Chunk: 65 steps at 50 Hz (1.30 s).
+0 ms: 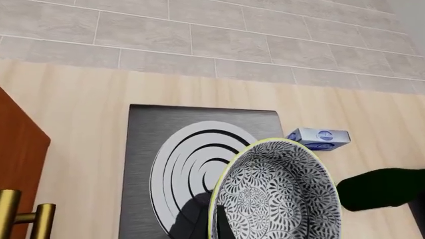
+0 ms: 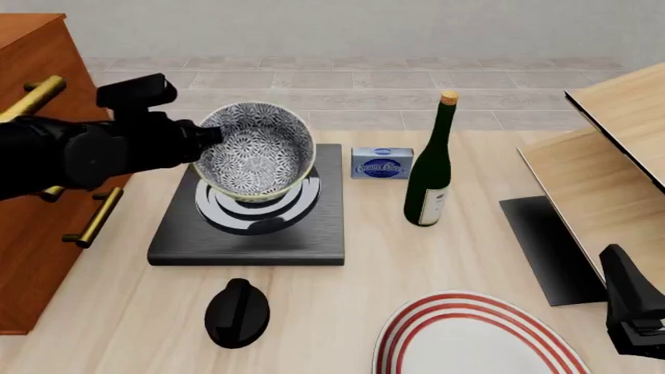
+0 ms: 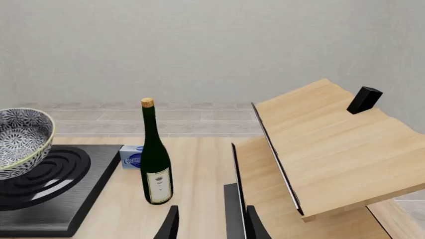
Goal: Put the bowl on the stove.
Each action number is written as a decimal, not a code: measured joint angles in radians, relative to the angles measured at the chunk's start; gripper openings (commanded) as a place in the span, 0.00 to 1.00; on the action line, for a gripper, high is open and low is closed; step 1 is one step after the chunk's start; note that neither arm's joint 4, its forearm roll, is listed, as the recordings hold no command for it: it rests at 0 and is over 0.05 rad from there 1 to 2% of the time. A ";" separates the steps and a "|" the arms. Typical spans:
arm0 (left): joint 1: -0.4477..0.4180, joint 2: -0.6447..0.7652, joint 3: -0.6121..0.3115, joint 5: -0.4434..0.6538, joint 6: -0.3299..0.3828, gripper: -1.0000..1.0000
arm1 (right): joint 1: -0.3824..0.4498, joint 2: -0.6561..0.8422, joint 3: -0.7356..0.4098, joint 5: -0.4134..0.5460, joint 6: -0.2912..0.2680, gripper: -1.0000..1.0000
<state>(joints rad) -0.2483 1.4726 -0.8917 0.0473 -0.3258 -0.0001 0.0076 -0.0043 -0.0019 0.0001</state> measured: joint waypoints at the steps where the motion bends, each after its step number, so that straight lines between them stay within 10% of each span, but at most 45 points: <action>1: 0.000 0.003 -0.002 0.000 -0.001 0.00 | 0.000 0.000 0.000 0.000 0.000 1.00; 65: 0.015 0.065 0.003 -0.047 0.049 0.00 | 0.000 0.000 0.000 0.000 0.000 1.00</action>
<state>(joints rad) -0.2332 1.5373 -0.8891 0.0006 -0.2764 -0.0001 0.0075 -0.0043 -0.0019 0.0001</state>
